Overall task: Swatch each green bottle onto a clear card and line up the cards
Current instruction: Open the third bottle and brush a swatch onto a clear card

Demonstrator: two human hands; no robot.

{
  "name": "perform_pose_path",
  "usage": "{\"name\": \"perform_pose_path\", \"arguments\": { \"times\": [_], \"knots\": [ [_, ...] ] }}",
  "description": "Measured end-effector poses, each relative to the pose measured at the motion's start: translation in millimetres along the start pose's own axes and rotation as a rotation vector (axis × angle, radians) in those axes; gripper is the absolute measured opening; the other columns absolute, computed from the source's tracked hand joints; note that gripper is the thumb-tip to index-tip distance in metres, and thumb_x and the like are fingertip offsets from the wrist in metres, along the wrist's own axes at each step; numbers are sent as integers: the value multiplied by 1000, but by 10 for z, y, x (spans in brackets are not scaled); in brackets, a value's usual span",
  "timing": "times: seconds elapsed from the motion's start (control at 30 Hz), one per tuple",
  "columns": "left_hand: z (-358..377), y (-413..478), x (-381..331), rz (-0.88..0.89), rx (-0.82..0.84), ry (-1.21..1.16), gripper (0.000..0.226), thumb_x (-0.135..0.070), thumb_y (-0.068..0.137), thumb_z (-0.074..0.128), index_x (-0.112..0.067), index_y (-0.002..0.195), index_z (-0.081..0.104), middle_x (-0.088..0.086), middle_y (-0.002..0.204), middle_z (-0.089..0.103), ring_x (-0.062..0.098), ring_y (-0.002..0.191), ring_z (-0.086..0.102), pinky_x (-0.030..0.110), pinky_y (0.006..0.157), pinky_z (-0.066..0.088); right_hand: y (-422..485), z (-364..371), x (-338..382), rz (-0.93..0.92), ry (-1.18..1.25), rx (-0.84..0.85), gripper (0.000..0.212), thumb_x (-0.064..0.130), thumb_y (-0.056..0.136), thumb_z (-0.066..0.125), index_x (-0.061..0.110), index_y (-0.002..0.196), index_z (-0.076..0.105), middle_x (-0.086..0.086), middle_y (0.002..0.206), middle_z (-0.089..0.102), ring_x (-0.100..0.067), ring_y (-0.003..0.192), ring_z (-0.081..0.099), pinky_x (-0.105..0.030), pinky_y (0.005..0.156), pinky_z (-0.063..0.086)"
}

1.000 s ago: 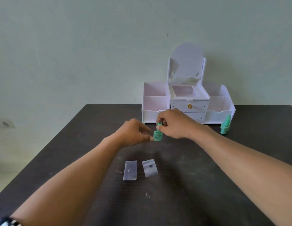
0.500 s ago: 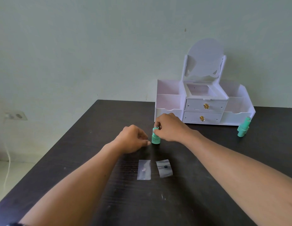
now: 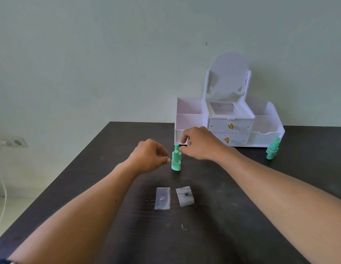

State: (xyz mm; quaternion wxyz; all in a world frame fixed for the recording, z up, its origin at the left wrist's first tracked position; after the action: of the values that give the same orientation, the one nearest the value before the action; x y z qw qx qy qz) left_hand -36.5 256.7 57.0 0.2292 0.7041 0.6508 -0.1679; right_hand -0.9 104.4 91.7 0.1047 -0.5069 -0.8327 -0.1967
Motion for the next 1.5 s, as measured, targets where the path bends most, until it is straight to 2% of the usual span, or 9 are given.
{"name": "perform_pose_path", "arguments": {
  "times": [0.1,0.33,0.43,0.57,0.73,0.83,1.0,1.23,1.5],
  "knots": [
    [-82,32,-259,46,-74,-30,19,-34,83,78,-22,98,79,-7,88,75,6,81,67,27,80,56,-134,-209,-115,18,6,-4,20,35,86,71,23,102,69,3,90,63,-20,88,62,-36,82,55],
    [368,241,-1185,218,-41,-101,18,-32,85,76,-20,98,78,-11,85,70,-1,74,61,13,70,48,-467,-728,-956,173,-23,-42,17,34,87,69,27,102,68,3,94,62,-21,96,63,-38,87,53],
    [720,382,-1509,281,22,-110,24,-33,85,76,-19,104,77,-10,87,70,-3,74,59,13,74,46,-638,-917,-1502,283,-52,-54,22,32,86,67,32,108,64,-1,96,66,-22,98,62,-40,85,54],
    [1168,588,-1783,297,115,-136,31,-33,85,76,-20,113,74,-4,103,74,5,93,63,24,92,50,-811,-1082,-2187,416,-106,-60,34,31,84,63,38,117,58,-3,98,66,-24,86,65,-40,79,56],
    [1623,868,-2033,299,186,-151,34,-34,86,75,-21,117,71,-6,95,69,7,86,63,24,88,52,-811,-1062,-2754,490,-106,-25,45,33,86,61,43,129,55,-7,98,60,-29,98,61,-42,81,54],
    [1840,1003,-2136,301,219,-153,37,-34,86,75,-19,119,70,-7,97,70,7,87,64,25,89,53,-756,-966,-2923,490,-106,-4,38,33,88,61,40,125,59,-4,100,59,-29,94,63,-43,82,56],
    [2002,1065,-2178,287,244,-151,38,-35,85,75,-21,121,69,-6,99,70,8,90,64,32,93,55,-682,-913,-2967,439,-144,-31,8,29,92,61,36,96,59,-6,101,64,-29,86,63,-38,75,55],
    [1841,831,-2018,246,186,-149,47,-41,79,79,-25,122,68,-10,103,69,8,98,64,30,94,52,-802,-942,-2511,377,-118,-18,11,35,89,71,26,86,66,11,72,49,-23,77,58,-31,62,41],
    [1744,399,-1747,207,183,-144,50,-49,69,85,-29,113,73,-12,100,71,8,93,65,28,85,52,-1043,-780,-1837,278,-71,35,14,35,88,74,22,86,68,10,73,55,-12,68,55,-29,62,42]
  ]
}}
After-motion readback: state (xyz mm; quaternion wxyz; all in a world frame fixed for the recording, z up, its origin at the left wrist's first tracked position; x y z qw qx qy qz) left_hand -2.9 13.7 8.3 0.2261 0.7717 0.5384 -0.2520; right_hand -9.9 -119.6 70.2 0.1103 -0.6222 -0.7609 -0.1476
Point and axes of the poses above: each hand's wrist, its own y-axis towards the middle knuckle, its own z-axis out of the palm, x = y × z, the point moved 9 cm from there along y, towards the middle knuckle
